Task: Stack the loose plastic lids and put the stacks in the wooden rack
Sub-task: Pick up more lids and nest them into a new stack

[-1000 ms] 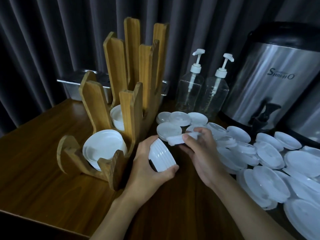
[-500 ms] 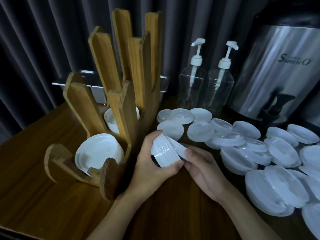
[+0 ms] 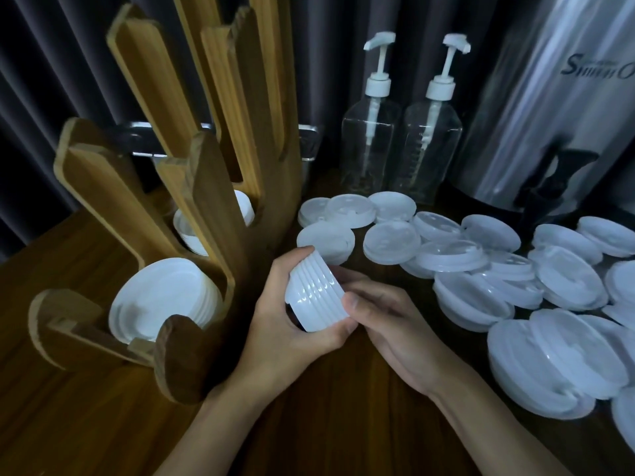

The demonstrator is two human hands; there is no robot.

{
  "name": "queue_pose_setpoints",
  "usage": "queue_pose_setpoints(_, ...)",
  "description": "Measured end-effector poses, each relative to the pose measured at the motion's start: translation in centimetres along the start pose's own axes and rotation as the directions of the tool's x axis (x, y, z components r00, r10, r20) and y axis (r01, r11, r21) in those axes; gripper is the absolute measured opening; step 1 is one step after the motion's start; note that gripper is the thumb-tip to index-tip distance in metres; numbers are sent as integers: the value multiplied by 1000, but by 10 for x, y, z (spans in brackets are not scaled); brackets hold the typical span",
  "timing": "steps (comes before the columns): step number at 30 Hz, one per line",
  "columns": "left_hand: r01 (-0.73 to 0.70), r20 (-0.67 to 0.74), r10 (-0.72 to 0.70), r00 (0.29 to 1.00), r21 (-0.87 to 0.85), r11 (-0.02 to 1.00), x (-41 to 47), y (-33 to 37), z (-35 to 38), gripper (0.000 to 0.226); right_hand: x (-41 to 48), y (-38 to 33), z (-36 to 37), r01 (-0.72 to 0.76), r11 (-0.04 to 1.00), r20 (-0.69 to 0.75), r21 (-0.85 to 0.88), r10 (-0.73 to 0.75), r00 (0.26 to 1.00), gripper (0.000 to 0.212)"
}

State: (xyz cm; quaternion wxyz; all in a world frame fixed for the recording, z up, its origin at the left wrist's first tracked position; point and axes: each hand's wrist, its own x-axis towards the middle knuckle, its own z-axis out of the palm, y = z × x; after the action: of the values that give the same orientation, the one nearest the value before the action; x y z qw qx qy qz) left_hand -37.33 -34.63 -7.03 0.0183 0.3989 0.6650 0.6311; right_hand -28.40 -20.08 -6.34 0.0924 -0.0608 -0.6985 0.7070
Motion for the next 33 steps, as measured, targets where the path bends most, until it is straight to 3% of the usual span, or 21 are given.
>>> queue_pose_setpoints(6, -59, 37, 56, 998, 78, 995, -2, 1, -1, 81, 0, -2, 0, -8, 1000, 11, -22, 8, 1000, 77)
queue_pose_setpoints(12, -107, 70, 99, 993, 114, 988, -1, 0, -1, 81, 2, 4, -4, -5, 999, 58, 46, 2, 998, 84)
queue_pose_setpoints(17, -116, 35, 113, 993, 114, 987, 0, -1, -1, 79, 2, 7, -2, 11, 1000, 86, -3, -10, 996, 86)
queue_pose_setpoints(20, -93, 26, 90, 996, 155, 984, 1, -4, -5, 79, 6, 9, 0, 49, 989, -63, -141, -58, 996, 76)
queue_pose_setpoints(22, -68, 7, 68, 998, 229, 971, 0, -6, -7, 80, 14, 13, 3, 93, 943, -230, -320, -173, 958, 40)
queue_pose_setpoints(23, -47, -16, 54, 998, 271, 961, 0, -7, -9, 80, 18, 14, 3, 107, 904, -267, -415, -233, 935, 32)
queue_pose_setpoints(26, -10, -97, 47, 994, 347, 938, -3, -12, -11, 82, 34, 19, -1, 105, 719, -220, -687, -343, 913, 48)
queue_pose_setpoints(29, -9, -111, 52, 992, 356, 934, -4, -12, -11, 81, 42, 24, -2, 65, 563, -184, -824, -374, 909, 62)
queue_pose_setpoints(33, 4, -118, 41, 992, 360, 933, -4, -11, -12, 80, 39, 26, -3, -19, 397, -208, -917, -438, 874, 48)
